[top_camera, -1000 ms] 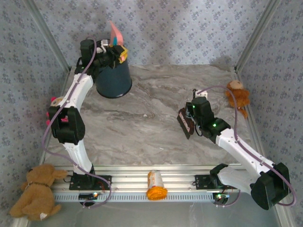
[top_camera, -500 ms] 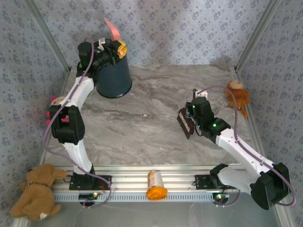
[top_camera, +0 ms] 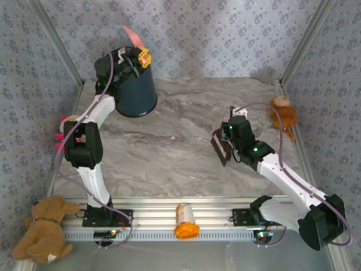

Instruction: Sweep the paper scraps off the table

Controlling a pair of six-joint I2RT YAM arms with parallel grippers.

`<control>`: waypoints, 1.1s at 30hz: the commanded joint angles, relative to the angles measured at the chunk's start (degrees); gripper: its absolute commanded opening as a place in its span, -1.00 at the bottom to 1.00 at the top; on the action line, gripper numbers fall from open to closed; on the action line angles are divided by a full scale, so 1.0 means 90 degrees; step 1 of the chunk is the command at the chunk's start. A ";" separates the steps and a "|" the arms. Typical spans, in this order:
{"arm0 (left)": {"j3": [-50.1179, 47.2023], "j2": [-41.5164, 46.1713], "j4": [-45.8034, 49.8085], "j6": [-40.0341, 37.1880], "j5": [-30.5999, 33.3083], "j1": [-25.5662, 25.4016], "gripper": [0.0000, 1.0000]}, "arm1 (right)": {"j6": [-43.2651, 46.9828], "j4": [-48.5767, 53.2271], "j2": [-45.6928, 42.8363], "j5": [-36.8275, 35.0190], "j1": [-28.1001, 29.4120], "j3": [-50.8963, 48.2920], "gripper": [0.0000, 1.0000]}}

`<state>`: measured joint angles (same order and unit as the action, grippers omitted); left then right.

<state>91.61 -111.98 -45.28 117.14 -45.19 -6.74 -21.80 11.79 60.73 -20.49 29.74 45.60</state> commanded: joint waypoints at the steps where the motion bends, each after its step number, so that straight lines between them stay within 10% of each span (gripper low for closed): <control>1: 0.0059 0.0064 -0.0625 0.0104 0.0043 0.0022 -1.00 | -0.0062 -0.0097 -0.0146 0.0001 -0.0018 -0.0036 -1.00; 33: 0.0847 0.1586 0.6770 -0.6949 0.0247 -0.0017 -1.00 | -0.0318 -0.0212 -0.0406 0.0360 -0.0155 -0.0252 -1.00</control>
<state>95.48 -101.49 5.08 66.63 -45.12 -6.74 -23.09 11.77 58.72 -18.44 28.88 43.77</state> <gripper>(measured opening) 0.262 0.266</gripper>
